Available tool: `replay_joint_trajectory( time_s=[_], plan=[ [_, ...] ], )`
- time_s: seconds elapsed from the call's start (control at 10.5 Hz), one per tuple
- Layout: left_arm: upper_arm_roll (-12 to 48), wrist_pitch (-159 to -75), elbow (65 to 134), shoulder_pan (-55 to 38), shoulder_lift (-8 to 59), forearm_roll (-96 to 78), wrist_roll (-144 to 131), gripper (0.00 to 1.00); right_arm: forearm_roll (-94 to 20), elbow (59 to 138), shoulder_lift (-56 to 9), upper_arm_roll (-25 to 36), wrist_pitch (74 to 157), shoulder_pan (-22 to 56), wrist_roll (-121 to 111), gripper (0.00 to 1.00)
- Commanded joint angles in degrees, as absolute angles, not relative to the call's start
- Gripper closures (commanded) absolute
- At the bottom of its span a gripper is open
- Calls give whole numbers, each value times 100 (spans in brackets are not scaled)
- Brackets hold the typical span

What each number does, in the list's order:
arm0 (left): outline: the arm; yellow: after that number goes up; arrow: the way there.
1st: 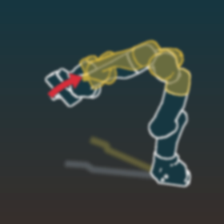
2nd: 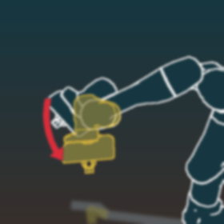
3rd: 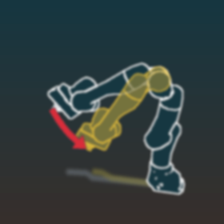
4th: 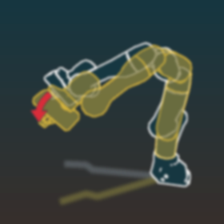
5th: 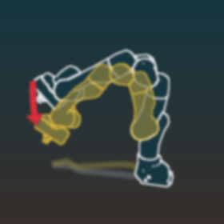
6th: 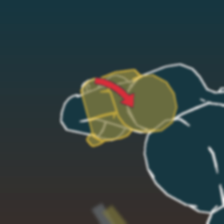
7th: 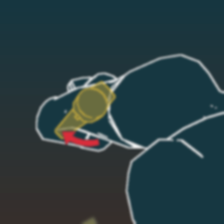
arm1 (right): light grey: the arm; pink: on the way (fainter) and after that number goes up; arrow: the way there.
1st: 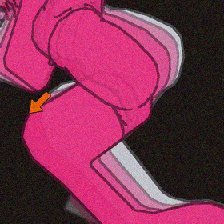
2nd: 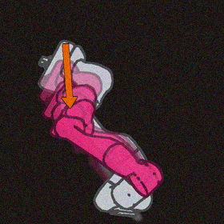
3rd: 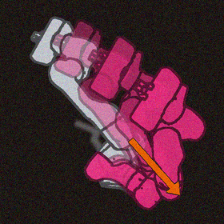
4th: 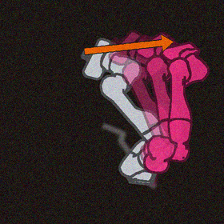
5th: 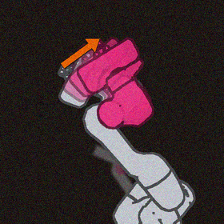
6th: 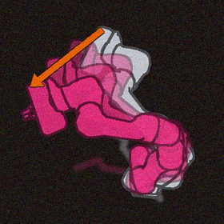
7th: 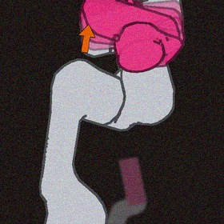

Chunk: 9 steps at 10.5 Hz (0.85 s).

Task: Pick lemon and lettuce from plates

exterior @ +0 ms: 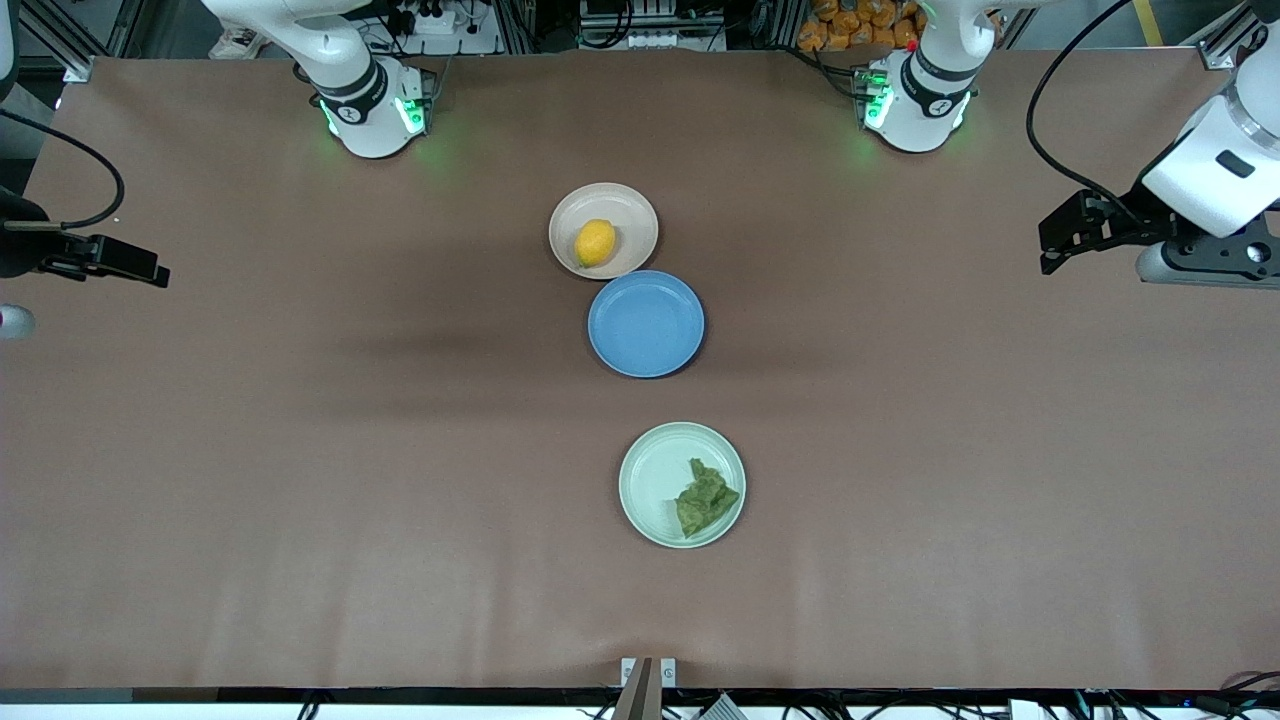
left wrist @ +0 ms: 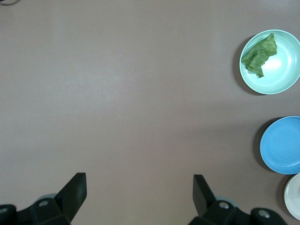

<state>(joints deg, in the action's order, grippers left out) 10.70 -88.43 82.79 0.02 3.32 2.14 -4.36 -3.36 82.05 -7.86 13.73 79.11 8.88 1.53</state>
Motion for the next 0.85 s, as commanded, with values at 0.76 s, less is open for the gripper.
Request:
replay_joint_trajectory(
  time_s=[0.76],
  plan=[
    [1151, -8719, 8165, -366, 991, 271, -447, 0, -325, 8306, -633, 1327, 7884, 861, 105, 0]
  ],
)
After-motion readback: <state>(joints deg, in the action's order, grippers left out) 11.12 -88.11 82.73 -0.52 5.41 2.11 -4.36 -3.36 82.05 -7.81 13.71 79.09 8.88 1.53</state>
